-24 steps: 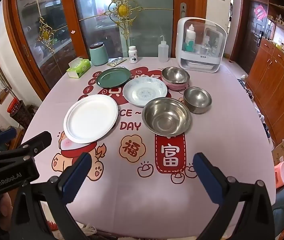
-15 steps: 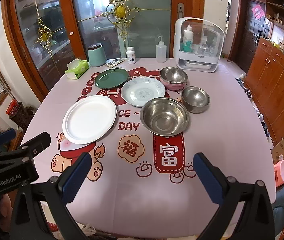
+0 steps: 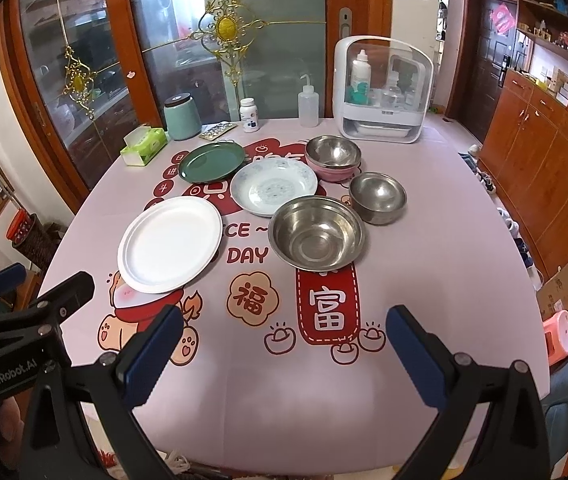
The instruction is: Organize plates and bowls
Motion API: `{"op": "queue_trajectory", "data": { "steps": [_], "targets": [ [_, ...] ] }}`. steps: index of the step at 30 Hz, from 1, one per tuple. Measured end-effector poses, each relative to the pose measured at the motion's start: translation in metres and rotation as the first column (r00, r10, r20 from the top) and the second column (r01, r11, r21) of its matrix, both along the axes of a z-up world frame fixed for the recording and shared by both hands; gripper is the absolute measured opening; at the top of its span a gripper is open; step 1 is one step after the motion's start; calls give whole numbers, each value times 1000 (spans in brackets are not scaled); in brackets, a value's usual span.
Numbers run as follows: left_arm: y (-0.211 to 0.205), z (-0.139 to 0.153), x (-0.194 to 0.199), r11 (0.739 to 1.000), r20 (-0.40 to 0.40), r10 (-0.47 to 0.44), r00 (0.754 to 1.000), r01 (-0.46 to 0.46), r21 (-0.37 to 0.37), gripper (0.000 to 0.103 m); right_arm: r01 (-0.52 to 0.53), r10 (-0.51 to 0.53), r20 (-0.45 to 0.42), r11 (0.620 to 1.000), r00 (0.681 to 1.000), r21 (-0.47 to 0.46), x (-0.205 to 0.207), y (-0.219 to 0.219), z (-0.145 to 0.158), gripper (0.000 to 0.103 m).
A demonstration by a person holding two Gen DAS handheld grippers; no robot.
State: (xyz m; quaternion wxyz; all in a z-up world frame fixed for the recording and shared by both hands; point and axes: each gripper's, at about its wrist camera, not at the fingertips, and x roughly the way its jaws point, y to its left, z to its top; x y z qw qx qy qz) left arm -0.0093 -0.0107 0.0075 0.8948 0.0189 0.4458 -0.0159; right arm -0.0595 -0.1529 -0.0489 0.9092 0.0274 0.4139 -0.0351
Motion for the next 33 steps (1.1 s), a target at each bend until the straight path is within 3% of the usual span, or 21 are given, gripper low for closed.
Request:
{"op": "queue_trajectory", "data": {
  "steps": [33],
  "targets": [
    [1, -1, -8, 1000, 15, 4, 1000, -4, -2, 102, 4, -4, 15, 1000, 1000, 3, -9, 2, 4, 102]
  ]
}}
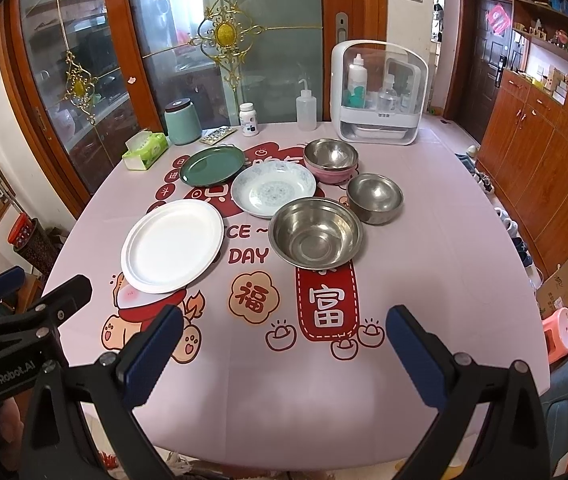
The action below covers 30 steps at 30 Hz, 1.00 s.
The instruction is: Organize plates and bowls
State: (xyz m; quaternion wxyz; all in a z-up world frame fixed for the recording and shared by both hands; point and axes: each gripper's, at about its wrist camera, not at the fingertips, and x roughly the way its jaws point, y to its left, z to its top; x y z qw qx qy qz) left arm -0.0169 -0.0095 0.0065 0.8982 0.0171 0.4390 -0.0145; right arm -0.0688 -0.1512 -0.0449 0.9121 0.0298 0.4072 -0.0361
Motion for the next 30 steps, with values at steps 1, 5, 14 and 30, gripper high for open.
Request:
{"op": "queue_trajectory", "data": {
  "steps": [1, 5, 14, 30],
  "targets": [
    [0, 0, 0, 1000, 1, -1, 1000, 1, 1, 102, 1, -1, 1, 1000, 1000, 1, 0, 1, 0, 102],
    [2, 1, -2, 1000, 7, -7, 1000, 7, 5, 102, 0, 0, 1, 1000, 1000, 1, -1, 1, 0, 102],
    [8, 2, -5, 1000, 8, -5, 1000, 5, 3, 102, -2, 2, -1, 1000, 1000, 5, 1, 10, 1, 102],
    [27, 3, 3, 1000, 14, -28, 1000, 28, -11, 102, 32, -31, -1, 999, 1000, 12, 8, 29, -4, 102]
  ]
}}
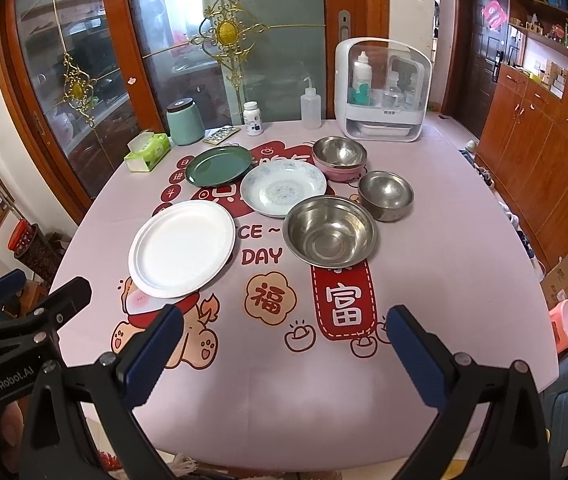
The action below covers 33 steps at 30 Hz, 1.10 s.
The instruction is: Organize plates and bowls
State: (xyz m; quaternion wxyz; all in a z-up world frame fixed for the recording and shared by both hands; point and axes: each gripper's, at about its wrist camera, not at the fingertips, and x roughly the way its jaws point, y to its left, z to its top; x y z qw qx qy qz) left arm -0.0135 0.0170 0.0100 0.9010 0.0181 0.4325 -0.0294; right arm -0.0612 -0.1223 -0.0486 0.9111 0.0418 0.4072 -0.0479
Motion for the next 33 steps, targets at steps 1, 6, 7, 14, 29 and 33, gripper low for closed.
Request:
{"op": "queue_trajectory", "data": {
  "steps": [1, 6, 7, 14, 29, 33],
  "targets": [
    [2, 0, 2, 1000, 0, -4, 1000, 4, -2, 102, 5, -5, 1, 1000, 1000, -2, 0, 2, 0, 102],
    [9, -3, 7, 999, 3, -29, 1000, 29, -13, 102, 24, -24, 2, 1000, 1000, -10, 0, 6, -1, 102],
    [9, -4, 8, 999, 2, -34, 999, 34, -15, 102, 30, -30, 4, 999, 1000, -11, 0, 7, -1, 102],
    [22, -4, 15, 998, 18, -57, 998, 58, -26, 102, 49, -49, 10, 999, 999, -21, 3, 18, -2, 102],
    [125, 20, 95, 996, 155, 78, 985, -84, 34, 102, -26, 28, 74, 999, 997, -23, 72, 53, 13, 101],
    [147, 1, 127, 997, 103, 77, 992, -76, -14, 102, -71, 71, 19, 997, 997, 12, 111, 59, -2, 101]
  ]
}}
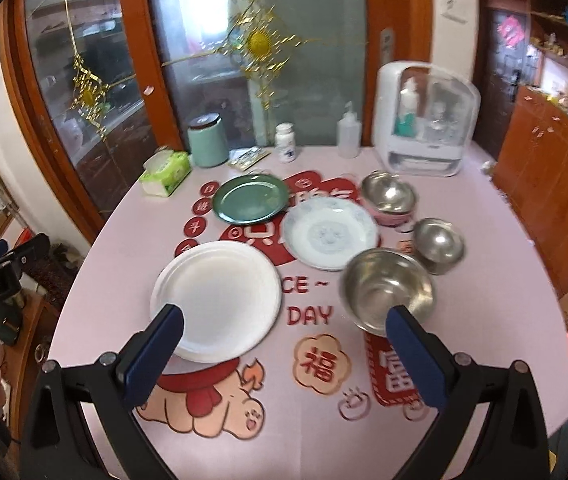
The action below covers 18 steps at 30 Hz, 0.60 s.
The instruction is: Organize plates and bowls
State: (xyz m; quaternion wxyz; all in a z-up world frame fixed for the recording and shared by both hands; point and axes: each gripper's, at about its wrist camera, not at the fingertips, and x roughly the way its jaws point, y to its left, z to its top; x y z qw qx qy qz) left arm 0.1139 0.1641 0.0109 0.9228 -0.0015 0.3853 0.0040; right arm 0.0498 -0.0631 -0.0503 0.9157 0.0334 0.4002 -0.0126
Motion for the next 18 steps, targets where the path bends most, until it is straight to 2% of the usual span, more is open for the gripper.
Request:
{"op": "queue_trajectory", "data": {
  "steps": [3, 5, 9, 14, 18],
  "targets": [
    [8, -28, 27, 998, -58, -39, 998, 36, -46, 102, -35, 38, -62, 998, 997, 56, 34, 0, -21, 99],
    [7, -51, 43, 996, -102, -70, 992, 65, -56, 102, -53, 62, -116, 995, 991, 79, 56, -1, -38, 91],
    [-1, -100, 70, 993, -206, -104, 973, 91, -73, 102, -70, 98, -218, 989, 971, 133, 95, -3, -75, 83],
    [7, -163, 111, 987, -357, -76, 931, 19, -161, 97, -84, 148, -332, 976, 932, 199, 140, -6, -124, 71],
    [11, -200, 132, 987, -430, -57, 901, -14, -160, 91, -88, 178, -398, 968, 900, 234, 165, -9, -157, 62]
  ]
}}
